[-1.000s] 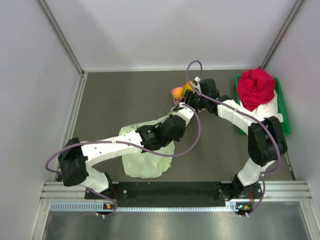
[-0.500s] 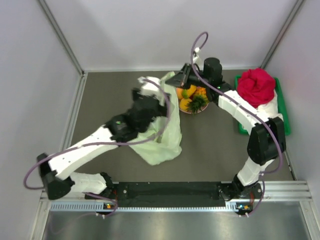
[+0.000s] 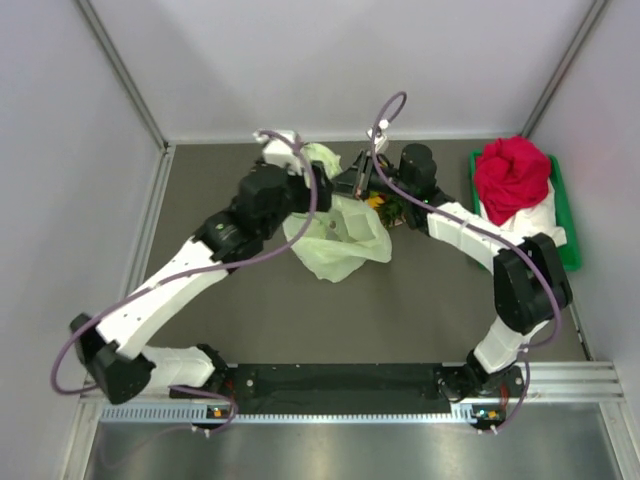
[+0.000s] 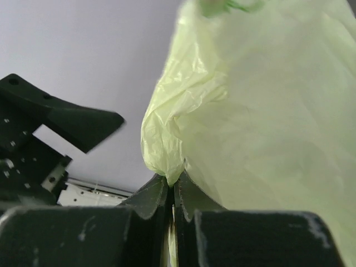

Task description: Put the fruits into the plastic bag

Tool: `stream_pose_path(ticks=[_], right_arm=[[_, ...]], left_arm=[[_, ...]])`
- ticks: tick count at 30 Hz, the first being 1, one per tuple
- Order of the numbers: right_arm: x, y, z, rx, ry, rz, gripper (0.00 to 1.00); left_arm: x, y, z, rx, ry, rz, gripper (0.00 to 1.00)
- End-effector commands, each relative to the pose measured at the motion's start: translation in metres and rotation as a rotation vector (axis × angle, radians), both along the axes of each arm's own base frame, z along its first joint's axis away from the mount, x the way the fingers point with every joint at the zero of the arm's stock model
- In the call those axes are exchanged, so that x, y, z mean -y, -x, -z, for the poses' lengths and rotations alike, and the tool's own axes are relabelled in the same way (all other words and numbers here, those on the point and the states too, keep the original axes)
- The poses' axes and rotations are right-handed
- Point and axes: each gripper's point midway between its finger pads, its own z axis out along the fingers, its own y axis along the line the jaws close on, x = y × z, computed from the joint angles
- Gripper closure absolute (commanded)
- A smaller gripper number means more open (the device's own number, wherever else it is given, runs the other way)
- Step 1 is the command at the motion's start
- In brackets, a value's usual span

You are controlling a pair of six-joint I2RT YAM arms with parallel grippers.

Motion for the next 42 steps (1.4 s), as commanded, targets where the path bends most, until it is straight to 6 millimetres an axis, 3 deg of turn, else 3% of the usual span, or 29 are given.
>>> stream_pose_path(ticks=[1,5,7,8,10,13,15,19,27,31,32,35,36,37,39,40,42], right_arm=[[0.012,0.019,-0.015,0.071,0.005,0.04,1.0],[0.021,0.017,-0.011,0.053,0.05,0.116,1.0],[0.029,0.01,-0.014,0.066,0.073,0.181,1.0],[0.032,0.009,-0.003,0.02,0.116,0.203,1.0],[0.041,0.002,-0.009,0.034,0.134,0.266,1.0],[0.057,-0.004,-0.009,0.018,0.166,0.338,1.0],[0.065,-0.006,-0.005,0.005,0.175,0.365,1.0],[0.069,0.003,-0.007,0.013,0.166,0.358,1.0],[0.069,0.007,-0.001,0.003,0.157,0.344,1.0],[0.07,0.007,-0.003,0.01,0.154,0.347,1.0],[0.071,0.007,-0.002,0.008,0.157,0.348,1.0],[0.074,0.005,-0.001,0.003,0.179,0.361,1.0],[0.076,0.003,0.001,-0.002,0.191,0.378,1.0],[0.079,0.0,0.003,-0.011,0.204,0.392,1.0],[0.086,-0.004,0.011,-0.035,0.242,0.426,1.0],[0.089,-0.006,0.014,-0.046,0.252,0.439,1.0],[0.096,-0.009,0.024,-0.083,0.283,0.466,1.0]], left_arm=[[0.061,0.015,0.065,-0.163,0.033,0.273,0.15],[0.051,0.011,0.098,-0.168,0.031,0.208,0.18],[0.047,0.009,0.104,-0.15,0.019,0.191,0.17],[0.048,0.008,0.107,-0.158,0.007,0.193,0.17],[0.055,0.01,0.114,-0.182,-0.001,0.229,0.17],[0.052,0.012,0.145,-0.252,-0.054,0.214,0.16],[0.037,0.013,0.162,-0.274,-0.095,0.158,0.15],[0.022,0.016,0.177,-0.257,-0.157,0.131,0.14],[0.027,0.016,0.221,-0.34,-0.354,0.139,0.19],[0.021,0.023,0.247,-0.416,-0.458,0.135,0.37],[0.019,0.024,0.249,-0.433,-0.471,0.123,0.51],[0.016,0.023,0.234,-0.428,-0.475,0.098,0.79],[0.016,0.022,0.225,-0.412,-0.463,0.094,0.82],[0.017,0.019,0.201,-0.364,-0.425,0.089,0.82],[0.018,0.017,0.173,-0.311,-0.37,0.082,0.82],[0.02,0.018,0.146,-0.255,-0.32,0.097,0.83],[0.023,0.021,0.119,-0.196,-0.272,0.137,0.86]])
